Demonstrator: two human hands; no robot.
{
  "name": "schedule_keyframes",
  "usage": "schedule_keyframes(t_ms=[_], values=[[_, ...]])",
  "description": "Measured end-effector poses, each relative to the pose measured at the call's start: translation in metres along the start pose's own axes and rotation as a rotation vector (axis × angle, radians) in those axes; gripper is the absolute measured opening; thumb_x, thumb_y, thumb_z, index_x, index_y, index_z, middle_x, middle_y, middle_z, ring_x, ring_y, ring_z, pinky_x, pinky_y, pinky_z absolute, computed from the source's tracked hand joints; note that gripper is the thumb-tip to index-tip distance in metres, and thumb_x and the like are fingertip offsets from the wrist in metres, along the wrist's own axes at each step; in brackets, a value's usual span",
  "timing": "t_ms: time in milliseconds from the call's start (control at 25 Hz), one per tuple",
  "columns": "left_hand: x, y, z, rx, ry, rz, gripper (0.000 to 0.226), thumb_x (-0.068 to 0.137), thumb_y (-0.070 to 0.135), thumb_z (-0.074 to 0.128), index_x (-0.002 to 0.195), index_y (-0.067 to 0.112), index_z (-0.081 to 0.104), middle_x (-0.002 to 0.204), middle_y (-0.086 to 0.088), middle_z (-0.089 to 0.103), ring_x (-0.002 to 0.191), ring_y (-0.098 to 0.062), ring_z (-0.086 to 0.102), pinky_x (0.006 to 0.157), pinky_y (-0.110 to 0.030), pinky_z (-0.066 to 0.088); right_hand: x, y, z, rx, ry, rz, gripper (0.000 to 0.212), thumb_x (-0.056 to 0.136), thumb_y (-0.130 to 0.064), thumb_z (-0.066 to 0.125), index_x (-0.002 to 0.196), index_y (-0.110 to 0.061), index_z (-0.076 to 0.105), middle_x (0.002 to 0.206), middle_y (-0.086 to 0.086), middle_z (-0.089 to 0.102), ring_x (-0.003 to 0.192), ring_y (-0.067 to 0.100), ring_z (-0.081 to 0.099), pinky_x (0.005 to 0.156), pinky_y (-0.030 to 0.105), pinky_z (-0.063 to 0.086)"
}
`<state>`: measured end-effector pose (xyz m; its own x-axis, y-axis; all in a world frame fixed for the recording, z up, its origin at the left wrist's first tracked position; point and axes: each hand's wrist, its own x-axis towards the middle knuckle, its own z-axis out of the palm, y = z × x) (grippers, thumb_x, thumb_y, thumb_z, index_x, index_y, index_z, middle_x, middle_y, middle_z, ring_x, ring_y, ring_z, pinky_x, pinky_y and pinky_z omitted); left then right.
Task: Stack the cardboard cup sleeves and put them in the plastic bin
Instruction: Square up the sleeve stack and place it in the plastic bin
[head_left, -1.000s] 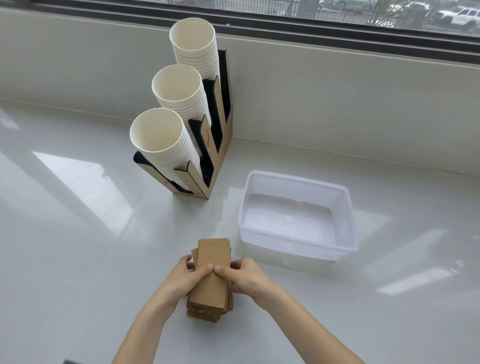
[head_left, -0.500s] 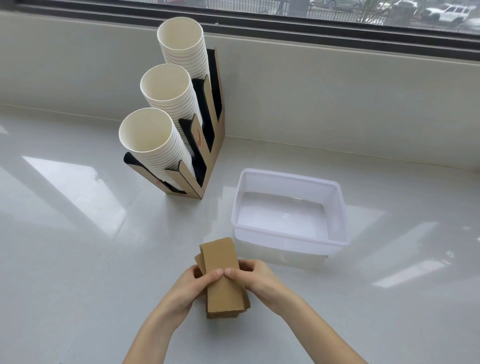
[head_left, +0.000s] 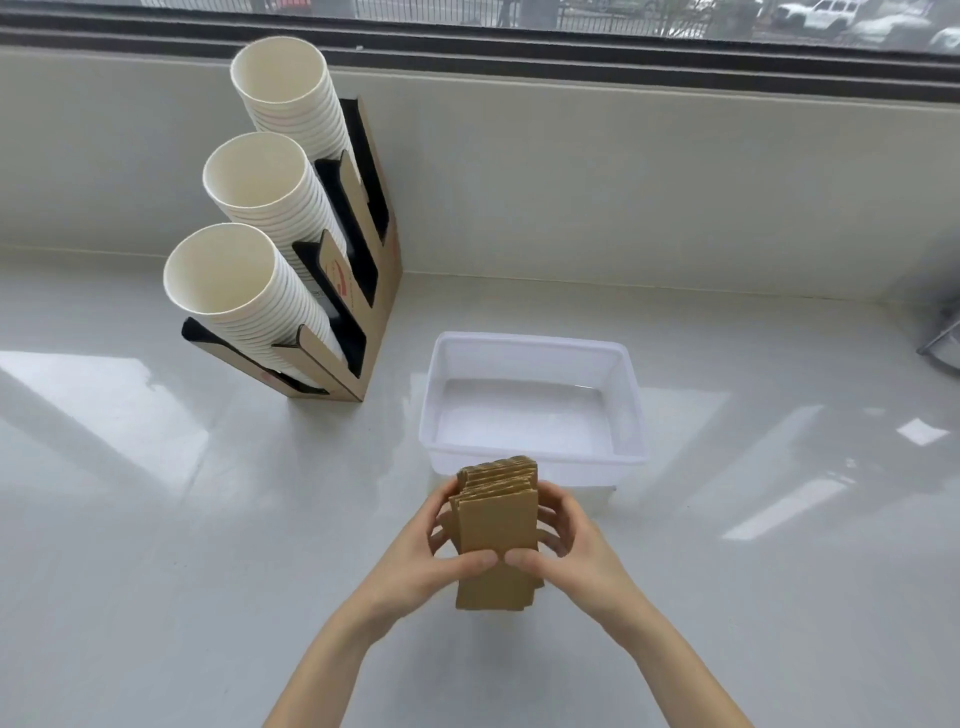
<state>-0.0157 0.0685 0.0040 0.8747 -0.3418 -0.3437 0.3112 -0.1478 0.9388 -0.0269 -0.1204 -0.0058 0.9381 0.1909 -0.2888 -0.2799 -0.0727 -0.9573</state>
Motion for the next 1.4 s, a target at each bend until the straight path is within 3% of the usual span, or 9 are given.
schedule_keyframes(t_ms=[120,280,480,680,800,880,1040,1160,1400], values=[[0.01,0.003,0.01,0.066,-0.03,0.078,0.075,0.061,0.023,0.074,0.121,0.046,0.037,0.124,0.014,0.055,0.115,0.0,0.052,0.091,-0.012,0.045,-0.005,-0.003,-0.013,-0.077,0.054,-0.076,0.073,0.053,-0.03,0.075,0.117,-0.042,0.042,0.124,-0.014,0.055,0.116,-0.007,0.049,0.091,0.008,0.044],[0.019,-0.009,0.019,0.182,-0.065,0.124,0.081,0.057,0.034,0.073,0.124,0.044,0.029,0.131,0.018,0.046,0.126,0.005,0.037,0.092,-0.006,0.039,-0.01,0.009,-0.013,-0.216,0.043,-0.082,0.074,0.06,-0.025,0.076,0.117,-0.05,0.034,0.129,-0.015,0.044,0.114,-0.017,0.043,0.089,-0.001,0.036],[0.022,-0.012,0.019,0.21,-0.066,0.105,0.094,0.055,0.033,0.069,0.13,0.043,0.013,0.126,0.016,0.045,0.122,-0.001,0.042,0.086,-0.002,0.039,-0.004,0.014,-0.007,-0.265,0.023,-0.071,0.083,0.061,-0.028,0.078,0.12,-0.052,0.025,0.134,-0.01,0.036,0.116,-0.017,0.04,0.088,0.0,0.038],[0.019,-0.021,0.024,0.234,-0.053,0.054,0.11,0.058,0.027,0.074,0.136,0.045,-0.002,0.138,-0.003,0.04,0.118,-0.008,0.051,0.095,-0.036,0.05,0.0,0.015,0.002,-0.334,0.007,-0.033,0.107,0.054,-0.029,0.074,0.134,-0.043,0.004,0.134,-0.007,0.028,0.13,0.005,0.034,0.107,0.021,0.034],[0.016,-0.014,0.025,0.2,-0.087,0.031,0.107,0.066,0.018,0.073,0.134,0.042,-0.006,0.124,0.009,0.052,0.101,0.006,0.059,0.081,-0.019,0.052,0.001,0.014,0.004,-0.412,-0.011,-0.036,0.119,0.06,-0.026,0.079,0.143,-0.026,-0.005,0.133,-0.009,0.022,0.133,0.007,0.024,0.112,0.028,0.029],[0.016,-0.007,0.024,0.22,-0.071,0.048,0.099,0.068,0.014,0.072,0.132,0.041,0.001,0.111,0.016,0.055,0.092,0.01,0.06,0.075,-0.011,0.05,0.001,0.014,0.003,-0.44,-0.018,-0.041,0.116,0.066,-0.023,0.078,0.143,-0.026,-0.007,0.132,-0.008,0.023,0.133,0.008,0.024,0.112,0.03,0.031],[0.02,0.002,0.021,0.37,0.009,0.097,0.073,0.064,0.017,0.073,0.115,0.031,0.023,0.102,0.011,0.054,0.091,-0.003,0.056,0.073,-0.003,0.042,0.001,0.013,0.006,-0.439,-0.002,-0.031,0.109,0.069,-0.021,0.075,0.143,-0.026,-0.005,0.129,-0.005,0.025,0.127,0.009,0.032,0.109,0.035,0.037],[0.021,0.009,0.018,0.472,-0.003,0.118,0.071,0.064,0.019,0.074,0.113,0.027,0.023,0.096,0.009,0.053,0.081,-0.002,0.054,0.068,-0.006,0.042,0.001,0.011,0.006,-0.443,-0.001,-0.037,0.108,0.069,-0.018,0.074,0.142,-0.029,-0.005,0.128,-0.006,0.024,0.121,0.006,0.035,0.107,0.034,0.039],[0.024,0.015,0.008,0.65,-0.041,0.17,0.084,0.052,0.04,0.066,0.124,0.028,0.025,0.11,0.006,0.051,0.094,-0.016,0.057,0.082,-0.03,0.049,0.004,0.008,0.009,-0.518,-0.027,-0.049,0.107,0.069,-0.023,0.074,0.143,-0.031,-0.004,0.122,-0.004,0.027,0.119,0.014,0.044,0.104,0.03,0.04]])
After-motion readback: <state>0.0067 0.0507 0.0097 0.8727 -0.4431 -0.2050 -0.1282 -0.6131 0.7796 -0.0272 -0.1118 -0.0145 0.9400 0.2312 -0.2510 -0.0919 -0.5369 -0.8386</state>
